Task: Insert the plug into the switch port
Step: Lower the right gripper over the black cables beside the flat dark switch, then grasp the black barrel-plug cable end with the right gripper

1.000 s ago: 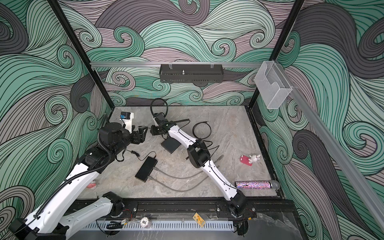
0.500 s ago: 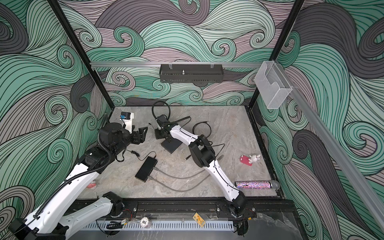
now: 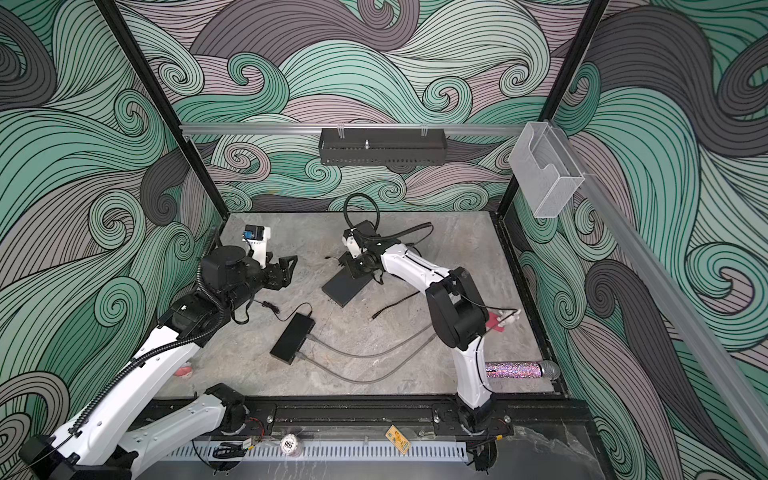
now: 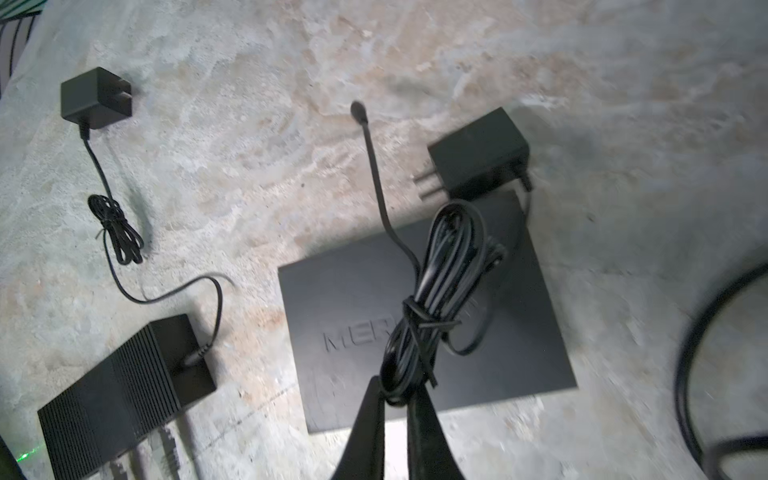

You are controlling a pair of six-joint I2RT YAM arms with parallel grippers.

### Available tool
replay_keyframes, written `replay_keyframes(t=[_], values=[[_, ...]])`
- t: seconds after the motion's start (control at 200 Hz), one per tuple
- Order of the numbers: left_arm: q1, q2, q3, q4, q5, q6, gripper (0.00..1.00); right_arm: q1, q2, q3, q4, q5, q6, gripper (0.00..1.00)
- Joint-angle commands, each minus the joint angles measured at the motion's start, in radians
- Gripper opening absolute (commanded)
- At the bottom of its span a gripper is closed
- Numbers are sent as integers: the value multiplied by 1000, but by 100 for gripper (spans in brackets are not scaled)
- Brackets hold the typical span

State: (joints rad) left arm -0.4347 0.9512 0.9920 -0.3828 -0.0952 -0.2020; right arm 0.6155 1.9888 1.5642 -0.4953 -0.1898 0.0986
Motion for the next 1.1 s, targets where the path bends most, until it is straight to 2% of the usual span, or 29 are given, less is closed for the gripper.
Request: replay_keyframes(t=[0.0, 0.26, 0.345, 0.41, 0.465, 0.515, 0.565, 0.655, 0.761, 0.976, 1.096], values=[[9, 16, -6, 20, 52, -4, 74, -18, -83, -111, 10, 22, -25, 13], [14, 46, -12, 31, 109, -8, 74, -36, -225, -280, 5, 70, -24, 23], [16, 51, -9, 28, 112, -10, 74, -40, -237, -294, -1, 85, -32, 31], [17, 50, -10, 29, 112, -10, 74, -39, -237, -283, 0, 46, -47, 35], [18, 49, -9, 28, 111, -10, 74, -31, -227, -260, -1, -32, -74, 36], [21, 47, -8, 26, 102, -11, 74, -11, -204, -220, -12, -117, -116, 40], [24, 43, -6, 17, 71, -17, 74, 22, -158, -158, -60, -143, -164, 40], [55, 41, 12, -25, -29, -70, 74, 88, -62, -35, -146, -118, -252, 41], [105, 2, 13, -30, -96, -120, 74, 137, 22, 57, -149, -92, -314, 40], [114, -24, 30, -49, -83, -106, 75, 160, 260, 365, -277, -122, -438, 40], [115, -36, 33, -54, -88, -96, 75, 163, 391, 549, -362, -127, -464, 45]])
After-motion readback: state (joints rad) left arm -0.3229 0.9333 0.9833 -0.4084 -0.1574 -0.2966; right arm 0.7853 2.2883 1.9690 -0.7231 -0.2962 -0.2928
